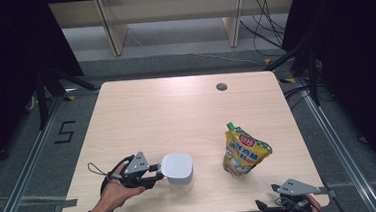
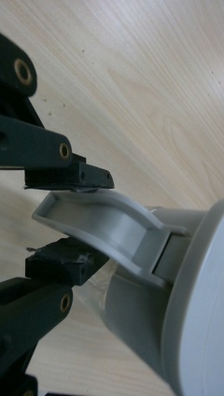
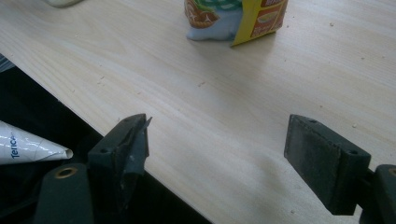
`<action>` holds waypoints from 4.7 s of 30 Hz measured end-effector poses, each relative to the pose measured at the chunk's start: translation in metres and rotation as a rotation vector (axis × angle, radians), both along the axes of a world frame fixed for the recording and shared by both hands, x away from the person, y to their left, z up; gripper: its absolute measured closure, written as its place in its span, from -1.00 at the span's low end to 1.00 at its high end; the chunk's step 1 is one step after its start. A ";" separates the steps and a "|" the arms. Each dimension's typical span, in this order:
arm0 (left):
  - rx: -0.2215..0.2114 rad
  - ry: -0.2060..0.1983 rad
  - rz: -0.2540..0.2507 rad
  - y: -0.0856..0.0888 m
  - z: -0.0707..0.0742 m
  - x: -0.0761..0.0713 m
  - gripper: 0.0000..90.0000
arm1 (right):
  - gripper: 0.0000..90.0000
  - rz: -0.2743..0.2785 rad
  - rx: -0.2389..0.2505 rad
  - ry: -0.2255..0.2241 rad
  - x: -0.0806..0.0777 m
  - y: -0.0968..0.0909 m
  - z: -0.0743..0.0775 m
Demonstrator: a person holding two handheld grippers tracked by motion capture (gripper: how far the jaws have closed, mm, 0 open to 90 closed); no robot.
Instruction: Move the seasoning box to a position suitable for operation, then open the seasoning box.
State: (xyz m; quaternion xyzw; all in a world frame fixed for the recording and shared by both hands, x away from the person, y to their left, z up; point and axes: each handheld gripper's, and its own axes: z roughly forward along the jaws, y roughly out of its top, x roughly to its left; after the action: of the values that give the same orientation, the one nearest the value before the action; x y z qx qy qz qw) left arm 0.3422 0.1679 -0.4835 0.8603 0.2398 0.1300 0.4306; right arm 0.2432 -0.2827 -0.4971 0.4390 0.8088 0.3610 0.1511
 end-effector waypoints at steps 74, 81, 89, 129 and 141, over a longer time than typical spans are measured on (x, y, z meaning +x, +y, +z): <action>-0.082 0.022 -0.067 -0.006 0.039 -0.020 0.41 | -0.49 -0.002 -0.003 0.005 -0.001 -0.002 0.000; -0.135 -0.025 -0.066 -0.004 0.057 -0.020 0.98 | -0.49 0.006 0.002 0.019 -0.001 0.000 -0.001; -0.148 -0.005 -0.071 -0.020 0.065 -0.013 0.98 | -0.49 -0.006 0.005 0.022 -0.001 0.001 -0.002; -0.159 -0.014 -0.048 -0.029 0.055 -0.003 0.97 | 0.42 0.204 0.139 -0.198 0.014 0.068 0.028; -0.147 -0.023 -0.045 -0.027 0.055 -0.005 0.96 | 0.79 0.261 0.136 -0.267 0.030 0.093 0.037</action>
State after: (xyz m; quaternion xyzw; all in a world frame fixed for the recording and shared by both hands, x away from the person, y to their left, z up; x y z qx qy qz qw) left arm 0.3372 0.1404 -0.4290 0.8301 0.2243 0.1122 0.4980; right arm 0.2734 -0.1897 -0.4603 0.2879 0.8054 0.4863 0.1789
